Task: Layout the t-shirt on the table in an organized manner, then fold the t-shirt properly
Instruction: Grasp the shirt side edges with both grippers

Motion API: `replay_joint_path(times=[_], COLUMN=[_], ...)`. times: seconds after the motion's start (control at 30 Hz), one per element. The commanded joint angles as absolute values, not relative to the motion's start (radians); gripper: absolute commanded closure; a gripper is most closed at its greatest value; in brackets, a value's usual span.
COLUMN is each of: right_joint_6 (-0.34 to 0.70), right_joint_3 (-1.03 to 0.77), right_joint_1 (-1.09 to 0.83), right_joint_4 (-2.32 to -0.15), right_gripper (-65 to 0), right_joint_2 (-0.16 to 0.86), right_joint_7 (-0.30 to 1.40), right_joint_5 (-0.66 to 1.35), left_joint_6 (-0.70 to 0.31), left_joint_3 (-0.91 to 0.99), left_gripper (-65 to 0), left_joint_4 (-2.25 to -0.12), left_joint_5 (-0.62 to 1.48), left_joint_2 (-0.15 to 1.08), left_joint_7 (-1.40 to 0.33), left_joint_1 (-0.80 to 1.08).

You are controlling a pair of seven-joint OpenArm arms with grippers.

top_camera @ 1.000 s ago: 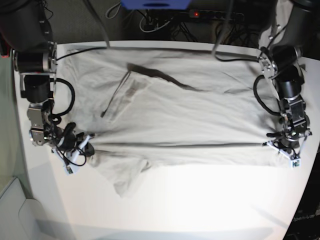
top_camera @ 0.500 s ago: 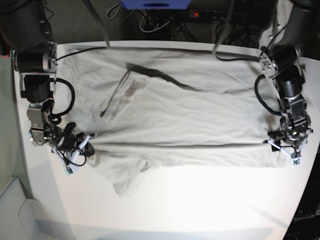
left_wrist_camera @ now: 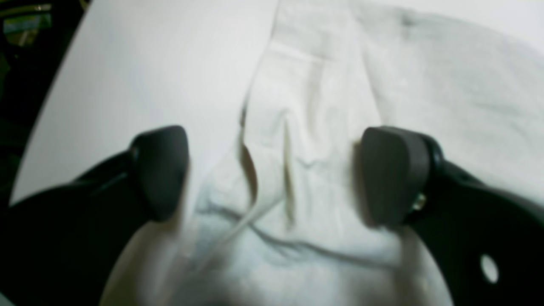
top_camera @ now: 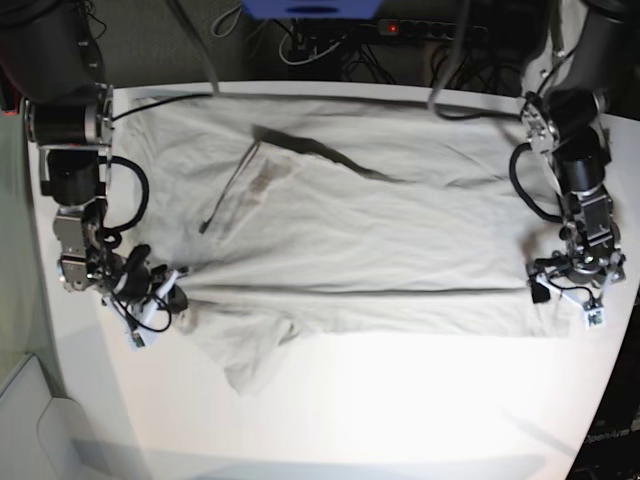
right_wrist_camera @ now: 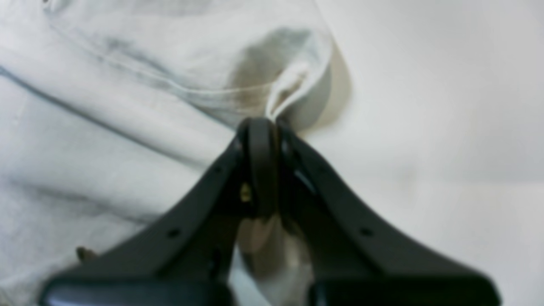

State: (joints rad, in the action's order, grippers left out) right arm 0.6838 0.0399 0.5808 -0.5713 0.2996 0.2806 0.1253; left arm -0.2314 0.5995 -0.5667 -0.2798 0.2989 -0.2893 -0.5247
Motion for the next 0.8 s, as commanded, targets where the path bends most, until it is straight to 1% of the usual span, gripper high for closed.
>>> replay_joint_path(times=[0.0,0.13,0.2,0.27,0.37,0.43,0.5,0.57,0.67,0.77], right_joint_6=[0.698,0.698,0.698,0.698,0.698,0.698,0.698,0.698,0.698,0.698], right_joint_3=[0.036,0.036,0.036,0.036,0.036,0.036,0.036,0.036,0.036,0.036], right_joint_1=[0.608,0.607,0.607,0.607,0.607,0.607,0.607,0.607,0.605,0.605], right_joint_4=[-0.587,-0.587,-0.587,-0.587,-0.587,-0.587,-0.587,-0.587,-0.587,-0.587], right_gripper=[-0.2,-0.2,-0.2,-0.2,-0.2,-0.2,-0.2,-0.2,-0.2,-0.2], right_joint_2=[0.314,0.326,0.329,0.332,0.332,0.334,0.344,0.349,0.352,0.354], right_joint_7=[0.272,0.272,0.272,0.272,0.272,0.272,0.272,0.272,0.272,0.272], right_joint_5=[0.124,0.122,0.124,0.124,0.122,0.122,0.124,0.124,0.125,0.122], left_joint_6=[-0.223,-0.225,-0.228,-0.231,-0.231,-0.231,-0.231,-0.231,-0.234,-0.236], left_joint_3=[0.599,0.601,0.601,0.601,0.602,0.602,0.604,0.608,0.670,0.705], left_gripper=[-62.3,-59.6,-55.1,-46.5,-26.0,-14.0,-6.4,-3.6,-0.3,-0.4], left_joint_4=[-0.558,-0.513,-0.509,-0.509,-0.509,-0.509,-0.509,-0.499,-0.470,-0.469], left_joint_5=[-0.291,-0.291,-0.291,-0.291,-0.291,-0.289,-0.289,-0.289,-0.289,-0.289], left_joint_2=[0.323,0.331,0.331,0.331,0.329,0.325,0.323,0.323,0.323,0.323], left_joint_7=[-0.300,-0.298,-0.298,-0.298,-0.298,-0.298,-0.298,-0.298,-0.298,-0.298], left_joint_1=[-0.555,-0.570,-0.570,-0.570,-0.570,-0.567,-0.564,-0.562,-0.562,-0.562])
